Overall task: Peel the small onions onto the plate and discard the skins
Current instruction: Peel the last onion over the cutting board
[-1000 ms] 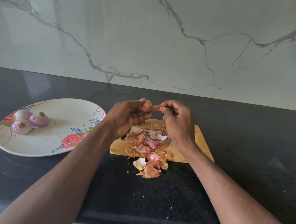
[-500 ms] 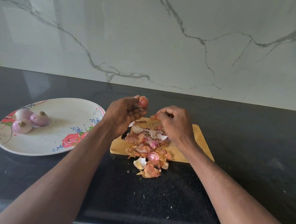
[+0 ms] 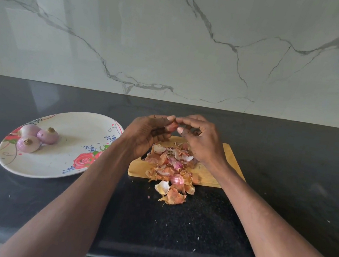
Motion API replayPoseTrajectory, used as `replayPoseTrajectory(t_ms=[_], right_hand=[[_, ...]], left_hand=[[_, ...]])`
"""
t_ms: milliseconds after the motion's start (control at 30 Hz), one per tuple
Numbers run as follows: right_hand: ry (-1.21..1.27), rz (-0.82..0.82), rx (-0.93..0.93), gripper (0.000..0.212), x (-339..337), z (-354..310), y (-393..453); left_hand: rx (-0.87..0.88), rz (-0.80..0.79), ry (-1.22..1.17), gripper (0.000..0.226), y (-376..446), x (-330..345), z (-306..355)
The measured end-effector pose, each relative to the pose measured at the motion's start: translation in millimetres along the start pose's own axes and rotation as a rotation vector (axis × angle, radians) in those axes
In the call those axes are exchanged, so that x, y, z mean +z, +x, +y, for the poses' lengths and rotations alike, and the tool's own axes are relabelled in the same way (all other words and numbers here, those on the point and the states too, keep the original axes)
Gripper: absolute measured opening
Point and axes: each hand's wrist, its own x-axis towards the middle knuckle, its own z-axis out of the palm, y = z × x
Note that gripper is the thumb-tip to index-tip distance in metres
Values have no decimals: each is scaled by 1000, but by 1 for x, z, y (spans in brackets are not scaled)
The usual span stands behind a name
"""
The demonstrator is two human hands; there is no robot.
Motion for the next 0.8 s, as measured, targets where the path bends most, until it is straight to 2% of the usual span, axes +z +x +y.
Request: replayPoseTrajectory(t_ms=[67, 233, 467, 800], right_hand=[[-3, 15, -6, 23, 1, -1, -1], [-9, 80, -52, 11, 3, 2, -1], [-64, 85, -90, 11, 3, 2, -3], [-106, 69, -94, 7, 2, 0, -5]], left_hand=[[-11, 15, -1, 26, -1, 2, 1], [-13, 35, 37, 23, 1, 1, -1], [-22, 3, 55, 41, 1, 1, -2], [-33, -20, -27, 17, 2, 1, -2]])
